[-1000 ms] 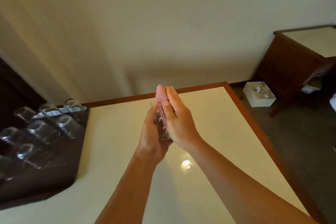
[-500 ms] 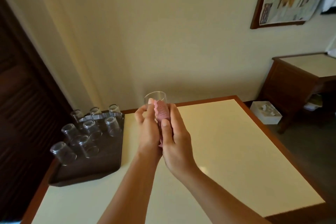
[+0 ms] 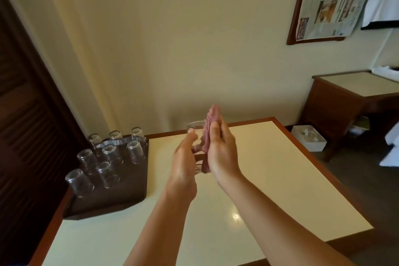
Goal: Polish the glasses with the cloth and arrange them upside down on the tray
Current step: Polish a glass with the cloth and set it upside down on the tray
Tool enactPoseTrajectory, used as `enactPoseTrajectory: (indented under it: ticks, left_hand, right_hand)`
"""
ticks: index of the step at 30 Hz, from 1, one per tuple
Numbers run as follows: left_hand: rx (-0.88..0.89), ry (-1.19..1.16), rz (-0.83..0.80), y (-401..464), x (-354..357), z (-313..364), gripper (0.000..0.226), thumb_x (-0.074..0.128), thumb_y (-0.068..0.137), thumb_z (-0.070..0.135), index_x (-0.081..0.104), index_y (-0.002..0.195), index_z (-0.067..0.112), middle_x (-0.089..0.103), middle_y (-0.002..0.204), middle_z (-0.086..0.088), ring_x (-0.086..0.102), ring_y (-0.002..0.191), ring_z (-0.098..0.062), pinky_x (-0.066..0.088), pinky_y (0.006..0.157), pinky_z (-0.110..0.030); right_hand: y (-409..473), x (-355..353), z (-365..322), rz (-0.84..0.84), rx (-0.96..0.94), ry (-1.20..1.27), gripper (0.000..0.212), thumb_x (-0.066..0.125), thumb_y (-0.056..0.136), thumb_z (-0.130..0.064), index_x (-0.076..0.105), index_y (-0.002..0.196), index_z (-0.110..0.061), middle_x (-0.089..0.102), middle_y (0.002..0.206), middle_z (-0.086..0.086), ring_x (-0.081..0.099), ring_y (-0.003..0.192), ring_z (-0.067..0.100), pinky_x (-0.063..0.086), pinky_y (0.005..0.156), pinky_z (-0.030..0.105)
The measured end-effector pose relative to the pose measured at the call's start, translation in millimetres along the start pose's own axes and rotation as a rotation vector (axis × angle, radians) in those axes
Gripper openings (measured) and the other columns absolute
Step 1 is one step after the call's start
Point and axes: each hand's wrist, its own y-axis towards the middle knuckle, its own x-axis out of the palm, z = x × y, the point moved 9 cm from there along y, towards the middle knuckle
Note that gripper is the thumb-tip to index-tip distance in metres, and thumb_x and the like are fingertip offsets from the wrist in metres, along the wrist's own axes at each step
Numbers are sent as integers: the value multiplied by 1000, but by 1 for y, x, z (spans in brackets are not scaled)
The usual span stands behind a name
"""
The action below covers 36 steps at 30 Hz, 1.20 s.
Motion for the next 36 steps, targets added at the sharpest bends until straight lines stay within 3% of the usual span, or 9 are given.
enactPoseTrajectory:
  ticks: [2,5,10,16,20,24,27,33,36]
  left_hand:
    - [69,-54,-4,4,1,3,45,51,106,52,77,114,16,75,107,-18,72,87,-21,54,76,-33]
    - [133,-107,193,17,-23,8,55,59,105,40,59,122,-12,69,77,-11,69,59,-14,53,50,-25]
    - [14,16,78,2,6,-10,43,47,108,46,74,116,14,76,105,-13,73,90,-23,53,57,-28]
    - [51,-290,141,20,8,-1,52,52,107,47,64,116,-3,66,91,-18,69,76,-23,56,55,-26]
    - [-38,-191,51,13,54,-24,52,47,105,56,75,124,17,76,116,-13,75,98,-28,58,70,-34]
    - [97,-283,22,13,77,-9,40,59,102,51,73,98,13,64,93,-13,67,76,-16,52,63,-29]
    - [120,-298,303,13,62,-14,53,64,100,52,66,115,2,69,93,-14,72,67,-16,54,49,-24]
    - [140,-207,65,-5,111,-24,58,57,95,67,78,118,18,75,107,-12,71,96,-18,54,66,-28]
    - [266,-293,274,-9,90,-8,66,73,93,51,60,126,-5,69,86,-10,73,70,-14,57,57,-28]
  right_hand:
    - [-14,-1,-4,15,-86,-91,36,38,106,-46,48,141,-50,68,126,-18,70,108,7,59,95,37]
    - [-50,11,-10,-89,-262,-252,33,42,107,-39,51,138,-44,68,120,-20,67,106,1,59,90,26]
    - [5,-17,3,16,-17,-142,36,37,108,-42,53,140,-39,73,117,-5,73,97,12,60,86,31]
    - [-34,-6,-19,-156,-356,-401,44,31,103,-49,50,139,-32,67,124,-8,67,106,9,59,89,32]
    - [31,-51,-18,-52,-65,-220,31,36,107,-42,60,126,-34,73,108,-5,73,95,17,60,85,41]
    - [8,-66,-21,-90,-177,-315,39,34,106,-43,50,140,-37,70,122,-7,69,107,14,57,93,39]
    - [-9,-70,-19,-222,-218,-230,35,36,107,-38,54,137,-38,73,111,-9,71,97,10,59,88,39]
    - [30,-102,-23,-130,-91,-87,32,37,104,-44,60,128,-43,74,101,-6,73,92,20,60,86,45]
    - [-12,-96,-23,-265,-216,-211,46,32,102,-51,46,145,-43,71,116,-11,69,99,8,56,88,32]
